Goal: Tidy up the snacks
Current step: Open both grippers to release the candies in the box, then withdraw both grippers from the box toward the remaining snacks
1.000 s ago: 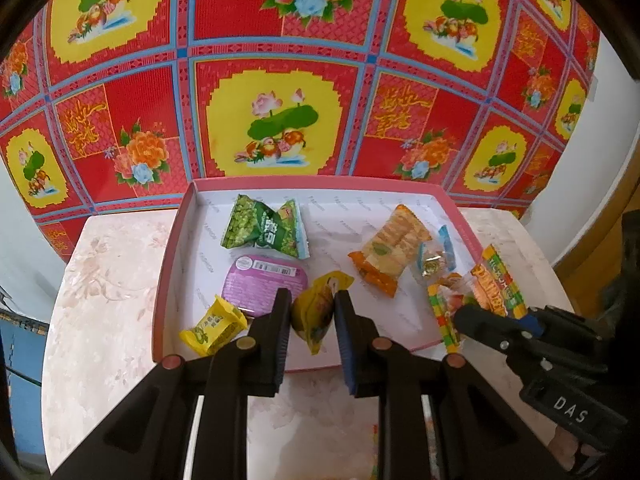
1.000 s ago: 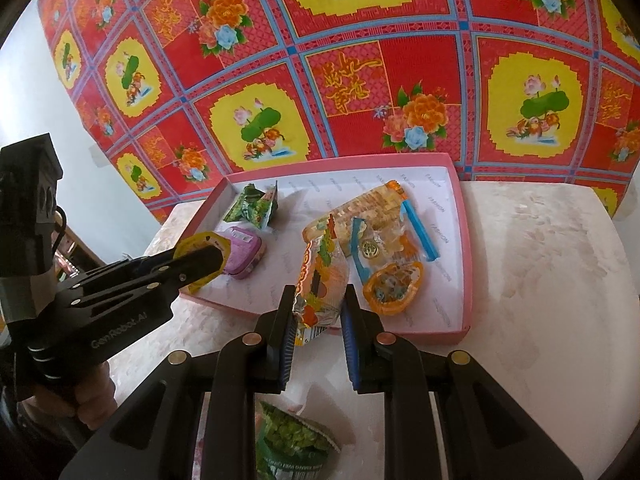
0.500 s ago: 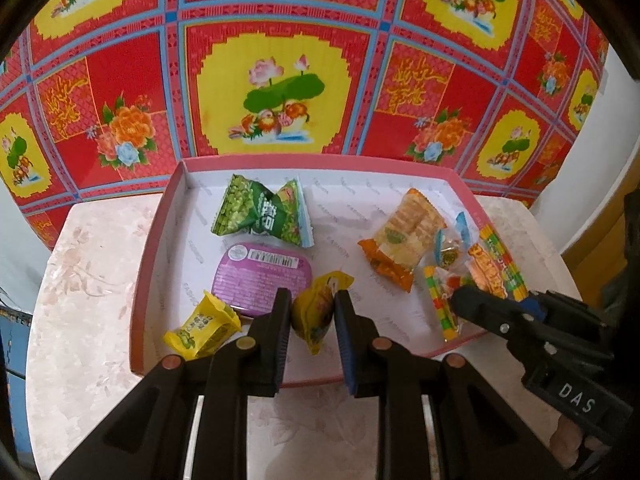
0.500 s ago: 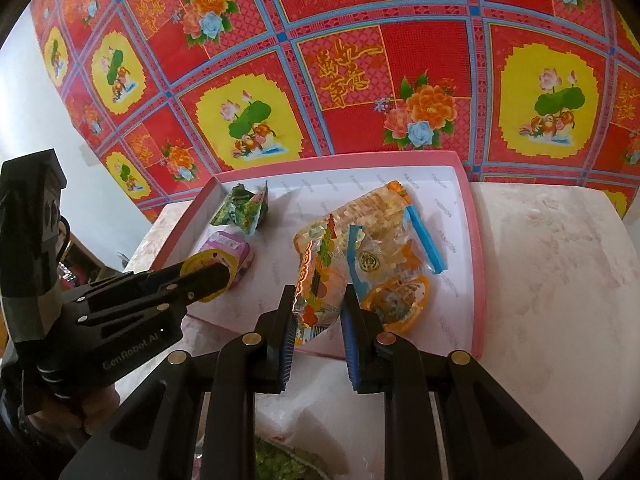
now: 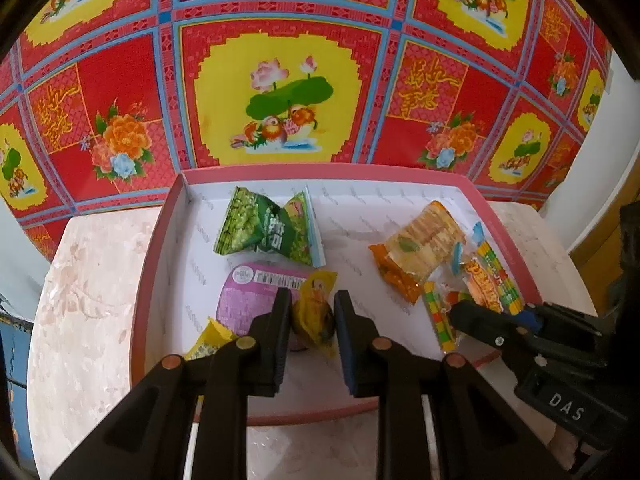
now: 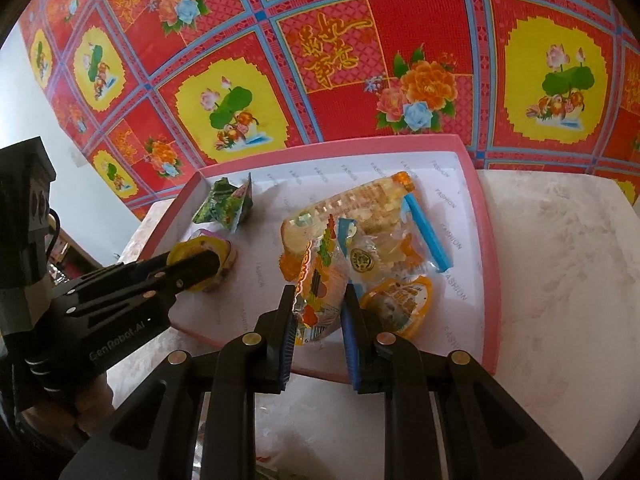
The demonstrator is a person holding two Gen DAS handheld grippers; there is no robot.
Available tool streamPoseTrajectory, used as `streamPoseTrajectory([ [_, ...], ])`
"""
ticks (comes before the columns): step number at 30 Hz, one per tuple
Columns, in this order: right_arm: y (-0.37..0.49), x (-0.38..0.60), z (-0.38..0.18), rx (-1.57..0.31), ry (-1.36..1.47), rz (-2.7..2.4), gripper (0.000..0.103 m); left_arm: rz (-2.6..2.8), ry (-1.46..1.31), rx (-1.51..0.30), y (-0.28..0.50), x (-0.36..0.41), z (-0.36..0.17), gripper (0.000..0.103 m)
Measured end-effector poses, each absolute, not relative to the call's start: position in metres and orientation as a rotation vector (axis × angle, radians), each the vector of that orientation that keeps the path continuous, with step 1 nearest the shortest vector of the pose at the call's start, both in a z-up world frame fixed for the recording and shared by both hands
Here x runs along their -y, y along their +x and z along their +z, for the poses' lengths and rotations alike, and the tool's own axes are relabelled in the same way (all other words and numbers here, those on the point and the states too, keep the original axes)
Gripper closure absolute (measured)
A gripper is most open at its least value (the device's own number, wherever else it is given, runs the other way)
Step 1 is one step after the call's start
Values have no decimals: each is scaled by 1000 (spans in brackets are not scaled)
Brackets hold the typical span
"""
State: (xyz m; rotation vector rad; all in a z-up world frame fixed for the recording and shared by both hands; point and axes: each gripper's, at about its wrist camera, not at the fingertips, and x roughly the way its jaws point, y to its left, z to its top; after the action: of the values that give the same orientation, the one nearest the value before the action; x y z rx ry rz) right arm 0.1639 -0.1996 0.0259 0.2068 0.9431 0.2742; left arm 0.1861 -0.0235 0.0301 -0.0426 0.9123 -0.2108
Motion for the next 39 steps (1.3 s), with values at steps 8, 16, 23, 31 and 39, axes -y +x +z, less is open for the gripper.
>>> streamPoseTrajectory([
  [8, 164, 201, 26, -935, 207, 271, 81, -212, -42, -907, 186, 23, 31, 80],
  [16, 160, 207, 32, -911, 222, 265, 71, -207, -51, -929, 186, 24, 33, 71],
  [23, 157, 209, 37, -898, 225, 255, 61, -209, -26, -946, 179, 29, 38, 58],
  [31, 147, 213, 46, -878, 225, 239, 55, -221, -34, -947, 166, 29, 46, 47],
  [39, 133, 210, 49, -878, 199, 240, 50, -212, -54, -951, 151, 24, 52, 47],
])
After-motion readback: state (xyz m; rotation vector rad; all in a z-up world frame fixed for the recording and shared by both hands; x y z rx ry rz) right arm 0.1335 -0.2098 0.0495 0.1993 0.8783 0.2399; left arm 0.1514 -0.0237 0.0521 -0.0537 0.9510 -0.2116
